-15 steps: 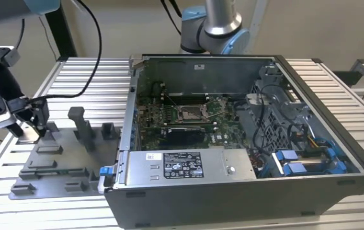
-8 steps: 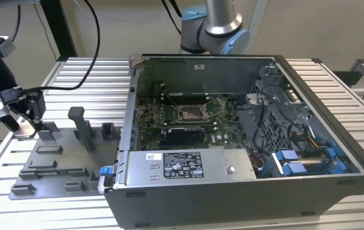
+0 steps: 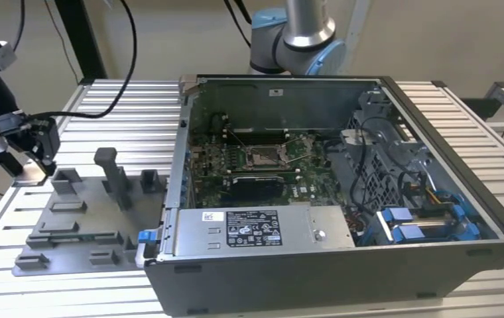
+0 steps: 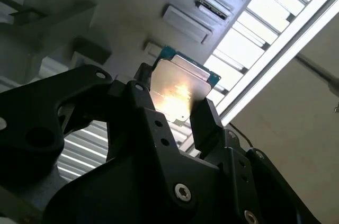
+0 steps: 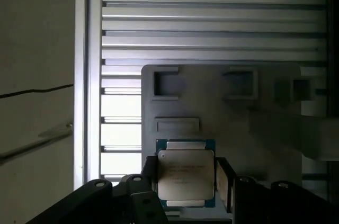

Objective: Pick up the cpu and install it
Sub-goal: 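Place the cpu into insertion slot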

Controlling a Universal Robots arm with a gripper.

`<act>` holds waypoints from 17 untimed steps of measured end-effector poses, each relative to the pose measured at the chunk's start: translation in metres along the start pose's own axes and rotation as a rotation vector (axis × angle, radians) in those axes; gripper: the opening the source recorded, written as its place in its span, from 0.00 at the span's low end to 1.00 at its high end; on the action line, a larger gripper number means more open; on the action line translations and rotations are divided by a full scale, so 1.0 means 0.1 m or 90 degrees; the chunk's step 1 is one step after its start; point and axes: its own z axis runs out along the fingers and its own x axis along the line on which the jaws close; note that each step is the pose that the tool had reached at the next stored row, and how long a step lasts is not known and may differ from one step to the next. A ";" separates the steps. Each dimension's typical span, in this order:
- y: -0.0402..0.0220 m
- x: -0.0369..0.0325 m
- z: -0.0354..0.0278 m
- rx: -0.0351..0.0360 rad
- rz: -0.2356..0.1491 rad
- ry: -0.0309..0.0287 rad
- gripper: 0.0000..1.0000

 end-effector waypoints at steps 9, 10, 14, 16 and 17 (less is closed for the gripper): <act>0.023 -0.007 -0.277 -0.0001 0.000 -0.0011 0.00; 0.027 -0.008 -0.307 -0.0001 0.000 -0.0014 0.00; 0.038 -0.011 -0.398 -0.0007 0.000 -0.0033 0.00; 0.042 -0.012 -0.450 -0.0014 0.000 -0.0037 0.00; 0.045 -0.013 -0.484 -0.0015 0.000 -0.0036 0.00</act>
